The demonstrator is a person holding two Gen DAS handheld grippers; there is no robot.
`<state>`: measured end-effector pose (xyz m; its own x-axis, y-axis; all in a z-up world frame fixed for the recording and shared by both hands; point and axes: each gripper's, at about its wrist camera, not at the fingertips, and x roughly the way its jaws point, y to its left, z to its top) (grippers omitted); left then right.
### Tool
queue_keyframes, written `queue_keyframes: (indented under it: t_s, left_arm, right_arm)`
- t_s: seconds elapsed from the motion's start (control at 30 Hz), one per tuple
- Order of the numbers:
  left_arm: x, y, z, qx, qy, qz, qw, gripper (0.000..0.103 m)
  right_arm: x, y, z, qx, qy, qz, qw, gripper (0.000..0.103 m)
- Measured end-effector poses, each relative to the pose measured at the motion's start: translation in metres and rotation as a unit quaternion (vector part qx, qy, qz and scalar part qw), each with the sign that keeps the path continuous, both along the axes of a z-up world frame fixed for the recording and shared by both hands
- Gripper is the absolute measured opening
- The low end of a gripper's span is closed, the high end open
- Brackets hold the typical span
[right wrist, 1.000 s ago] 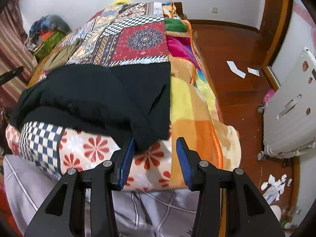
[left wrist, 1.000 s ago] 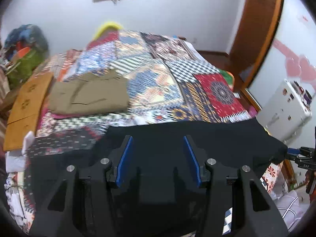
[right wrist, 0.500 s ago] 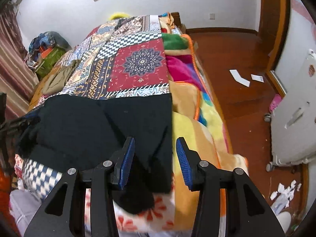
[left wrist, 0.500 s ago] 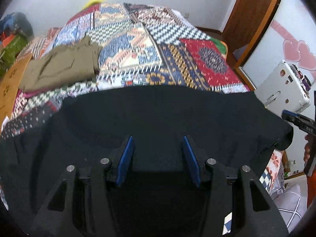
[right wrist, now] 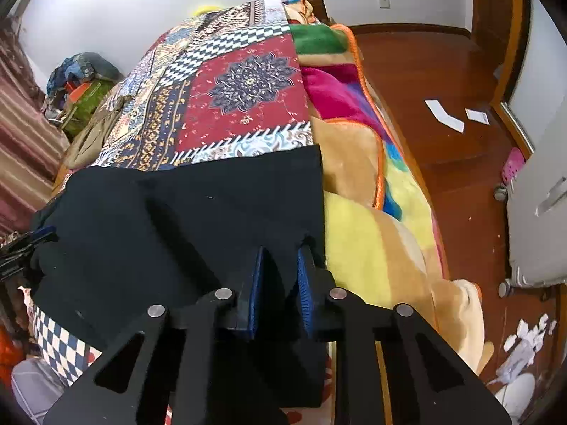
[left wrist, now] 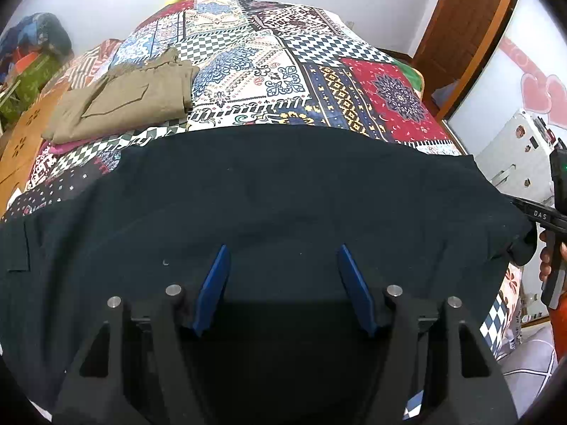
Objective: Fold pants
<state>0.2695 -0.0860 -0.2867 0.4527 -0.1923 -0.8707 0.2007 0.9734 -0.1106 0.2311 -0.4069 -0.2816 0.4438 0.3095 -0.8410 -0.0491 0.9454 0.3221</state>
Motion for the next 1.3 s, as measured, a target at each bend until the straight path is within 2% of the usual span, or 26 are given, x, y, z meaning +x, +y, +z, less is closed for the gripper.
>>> queue_keyframes:
  t_s: [0.13,0.23,0.43,0.6,0.7,0.87,0.97,1.07,1.13,1.2,1.3]
  left_arm:
    - [-0.001,0.0,-0.001,-0.001,-0.002,0.005,1.0,0.066]
    - [-0.001,0.0,-0.001,0.004,-0.004,0.006,1.0,0.068]
    - [0.0,0.003,-0.002,0.006,-0.001,0.01,0.9999,0.074]
    - [0.0,0.004,-0.002,0.008,-0.002,0.013,0.9999,0.077]
    - [0.0,0.006,-0.003,0.003,0.0,0.016,0.9999,0.079]
    - [0.0,0.008,-0.004,-0.001,0.001,0.017,0.9999,0.079]
    - [0.001,0.008,-0.002,0.001,0.005,0.015,0.9999,0.079]
    - [0.0,0.011,0.002,0.004,0.008,0.017,0.9998,0.079]
    - [-0.003,0.015,0.008,0.004,0.005,0.021,0.9998,0.079]
    - [-0.007,0.019,0.015,0.004,-0.002,0.025,0.9997,0.079]
    - [-0.019,0.03,0.033,-0.006,-0.017,0.037,0.9992,0.079]
  right_arm:
    - [0.005,0.002,-0.005,-0.001,0.009,0.007,1.0,0.016]
    - [0.009,-0.001,-0.004,0.0,-0.001,0.002,1.0,0.01]
    - [0.012,0.003,0.034,-0.032,-0.089,-0.006,0.996,0.007]
    - [0.028,-0.002,0.053,-0.039,-0.122,-0.016,0.992,0.007]
    - [0.043,-0.005,0.051,-0.043,-0.114,-0.022,0.992,0.007]
    - [0.065,-0.008,0.018,-0.053,-0.066,-0.027,0.996,0.007]
    - [0.067,-0.008,-0.001,-0.048,-0.03,-0.033,0.998,0.008]
    - [0.057,-0.01,0.002,-0.048,-0.017,-0.032,0.998,0.008]
    - [0.048,-0.008,0.013,-0.059,-0.026,-0.027,0.998,0.012]
    - [0.037,-0.007,0.029,-0.07,-0.04,-0.023,0.996,0.023]
    - [0.019,-0.005,0.054,-0.065,-0.066,-0.021,0.995,0.032]
